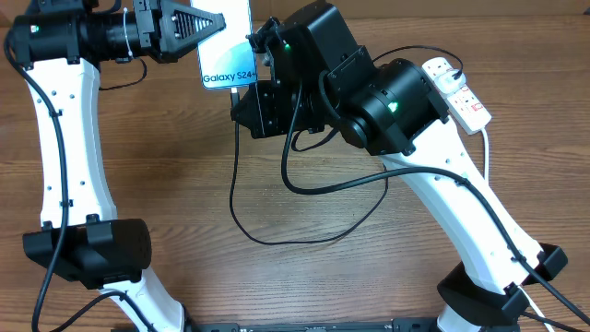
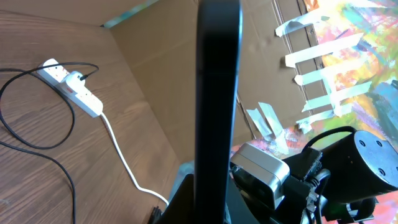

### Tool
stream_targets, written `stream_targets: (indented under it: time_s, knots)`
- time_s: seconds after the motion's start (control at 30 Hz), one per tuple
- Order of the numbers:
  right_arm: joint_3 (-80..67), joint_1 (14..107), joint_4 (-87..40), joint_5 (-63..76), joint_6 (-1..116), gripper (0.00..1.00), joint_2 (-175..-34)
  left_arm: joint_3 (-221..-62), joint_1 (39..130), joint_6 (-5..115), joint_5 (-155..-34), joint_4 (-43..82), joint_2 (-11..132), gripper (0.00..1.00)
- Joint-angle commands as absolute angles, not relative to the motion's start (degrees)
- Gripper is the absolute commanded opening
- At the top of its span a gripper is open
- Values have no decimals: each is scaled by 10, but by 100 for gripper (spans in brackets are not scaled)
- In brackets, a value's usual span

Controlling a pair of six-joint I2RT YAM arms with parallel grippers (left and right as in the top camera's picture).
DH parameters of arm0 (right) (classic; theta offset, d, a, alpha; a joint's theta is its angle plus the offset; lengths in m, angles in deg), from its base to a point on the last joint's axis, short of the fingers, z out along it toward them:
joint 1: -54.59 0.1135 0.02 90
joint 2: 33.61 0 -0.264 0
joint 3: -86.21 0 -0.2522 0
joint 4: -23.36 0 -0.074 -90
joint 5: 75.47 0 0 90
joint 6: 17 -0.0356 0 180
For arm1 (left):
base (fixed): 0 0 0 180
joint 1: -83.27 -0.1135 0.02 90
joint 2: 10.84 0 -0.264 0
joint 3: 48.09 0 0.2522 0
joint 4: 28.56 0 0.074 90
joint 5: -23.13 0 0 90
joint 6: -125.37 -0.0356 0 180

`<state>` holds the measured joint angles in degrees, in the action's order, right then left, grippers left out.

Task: Plug charger to phone and switch on socket

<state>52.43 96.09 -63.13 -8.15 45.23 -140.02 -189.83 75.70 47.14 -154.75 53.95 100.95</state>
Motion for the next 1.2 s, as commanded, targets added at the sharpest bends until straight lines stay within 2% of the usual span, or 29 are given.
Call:
stream_targets:
  time_s: [0.0,1.17]
  knots:
    - [523,955,-626,-79,447,4,-1403,-1915,756,456,-1575,539,1004,4]
    - [523,941,-613,-80,450,4,-1407,-1915,769,426,-1576,553,1004,4]
